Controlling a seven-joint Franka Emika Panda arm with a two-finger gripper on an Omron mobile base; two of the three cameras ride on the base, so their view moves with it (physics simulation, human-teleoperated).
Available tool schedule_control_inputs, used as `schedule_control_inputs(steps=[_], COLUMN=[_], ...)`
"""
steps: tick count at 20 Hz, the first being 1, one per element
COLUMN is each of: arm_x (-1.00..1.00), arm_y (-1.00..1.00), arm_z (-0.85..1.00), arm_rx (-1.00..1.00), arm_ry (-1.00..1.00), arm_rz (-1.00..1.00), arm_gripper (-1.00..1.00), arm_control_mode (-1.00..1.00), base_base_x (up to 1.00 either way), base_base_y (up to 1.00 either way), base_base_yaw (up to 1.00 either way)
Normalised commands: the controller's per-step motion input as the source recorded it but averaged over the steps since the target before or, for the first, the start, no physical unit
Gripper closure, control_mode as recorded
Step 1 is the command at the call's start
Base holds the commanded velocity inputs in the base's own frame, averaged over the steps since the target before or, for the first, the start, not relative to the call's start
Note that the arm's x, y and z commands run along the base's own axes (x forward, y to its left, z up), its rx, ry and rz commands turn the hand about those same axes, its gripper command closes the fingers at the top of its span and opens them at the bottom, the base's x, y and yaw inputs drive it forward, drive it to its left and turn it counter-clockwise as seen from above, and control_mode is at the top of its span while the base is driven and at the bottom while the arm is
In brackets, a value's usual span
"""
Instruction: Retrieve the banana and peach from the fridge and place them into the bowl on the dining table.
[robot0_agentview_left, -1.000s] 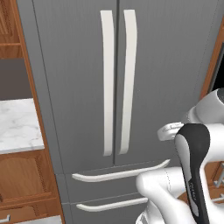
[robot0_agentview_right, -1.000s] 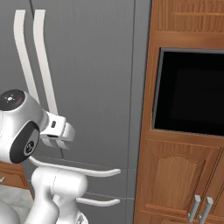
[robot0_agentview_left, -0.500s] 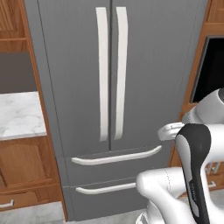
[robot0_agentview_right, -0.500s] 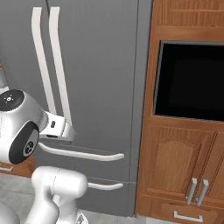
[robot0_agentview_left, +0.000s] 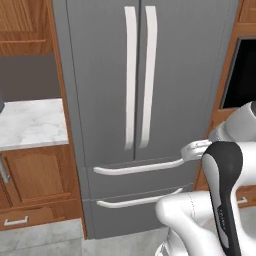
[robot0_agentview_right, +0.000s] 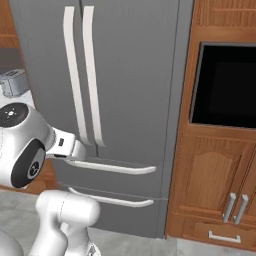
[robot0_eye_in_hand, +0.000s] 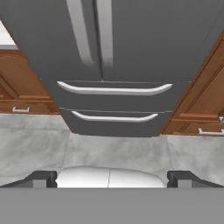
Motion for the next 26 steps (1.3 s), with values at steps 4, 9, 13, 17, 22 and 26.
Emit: schedule_control_inputs(steps=[4, 9, 13, 17, 22, 26], arm_x=[0.0, 0.0, 0.0, 0.0, 0.39, 0.79], arm_y=[0.0, 0.0, 0.0, 0.02, 0.05, 0.0], arm_z=[0.0, 0.0, 0.0, 0.0, 0.0, 0.07], arm_rx=[0.0, 0.0, 0.0, 0.0, 0.0, 0.0], arm_ry=[0.0, 0.0, 0.0, 0.0, -0.04, -0.09], arm_rz=[0.0, 0.0, 0.0, 0.0, 0.0, 0.0], arm_gripper=[-1.0, -1.0, -1.0, -1.0, -1.0, -1.0], arm_control_mode=[1.0, 1.0, 1.0, -1.0, -1.0, -1.0], base_base_x=[-0.42, -0.49, -0.46, -0.09, 0.0, 0.0], base_base_y=[0.53, 0.11, 0.0, 0.02, 0.0, 0.0], base_base_yaw=[0.0, 0.0, 0.0, 0.0, 0.0, 0.0])
